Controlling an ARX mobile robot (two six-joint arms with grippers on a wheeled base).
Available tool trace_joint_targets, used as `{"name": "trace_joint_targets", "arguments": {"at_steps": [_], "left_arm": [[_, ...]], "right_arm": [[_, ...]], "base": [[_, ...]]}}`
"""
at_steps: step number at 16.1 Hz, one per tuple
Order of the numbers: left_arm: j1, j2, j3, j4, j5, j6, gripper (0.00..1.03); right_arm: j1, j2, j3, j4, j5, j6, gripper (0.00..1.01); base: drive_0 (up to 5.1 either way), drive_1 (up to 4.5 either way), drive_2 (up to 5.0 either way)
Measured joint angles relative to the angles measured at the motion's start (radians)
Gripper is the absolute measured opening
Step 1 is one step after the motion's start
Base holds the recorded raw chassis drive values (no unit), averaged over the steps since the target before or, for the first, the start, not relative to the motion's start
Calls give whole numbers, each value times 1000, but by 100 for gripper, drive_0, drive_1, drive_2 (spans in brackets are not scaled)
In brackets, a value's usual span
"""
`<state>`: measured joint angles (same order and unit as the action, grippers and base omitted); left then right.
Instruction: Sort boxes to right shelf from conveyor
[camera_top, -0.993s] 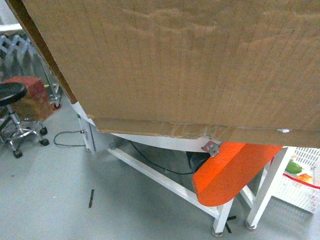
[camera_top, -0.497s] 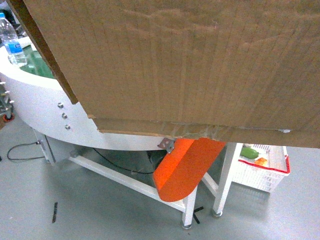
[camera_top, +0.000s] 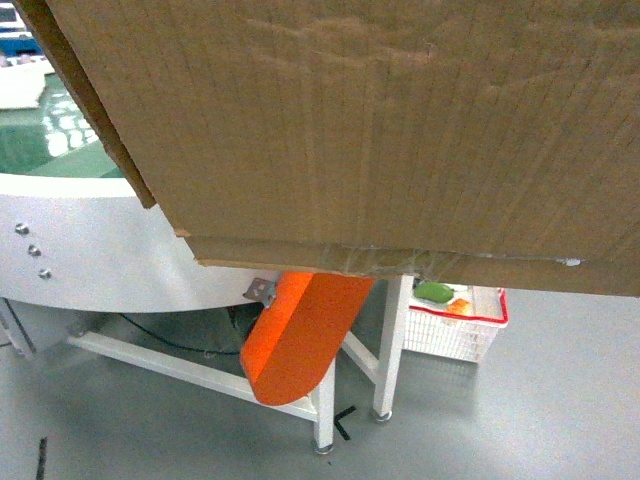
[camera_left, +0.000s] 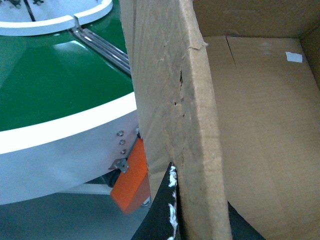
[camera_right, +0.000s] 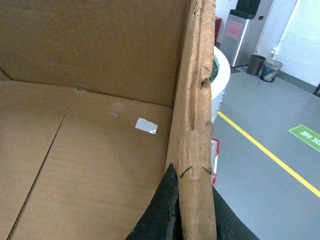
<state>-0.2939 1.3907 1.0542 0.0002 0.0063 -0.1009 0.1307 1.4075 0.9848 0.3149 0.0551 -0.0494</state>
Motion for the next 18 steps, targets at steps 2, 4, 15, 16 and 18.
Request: {"name": "trace_joint_targets", "arguments": {"at_steps": [2,4,15,16,18], "left_arm": [[0,0,0,0,0,0,4],[0,0,0,0,0,0,4],[0,0,0,0,0,0,4],[0,0,0,0,0,0,4],[0,0,0,0,0,0,4]], "right_arm": [[0,0,0,0,0,0,4],[0,0,0,0,0,0,4],[0,0,0,0,0,0,4],[0,0,0,0,0,0,4],[0,0,0,0,0,0,4]], "base": [[-162,-162,-162],[-155,-155,-155],[-151,-151,-151],[-150,-150,-150],[-150,-150,-150]]}}
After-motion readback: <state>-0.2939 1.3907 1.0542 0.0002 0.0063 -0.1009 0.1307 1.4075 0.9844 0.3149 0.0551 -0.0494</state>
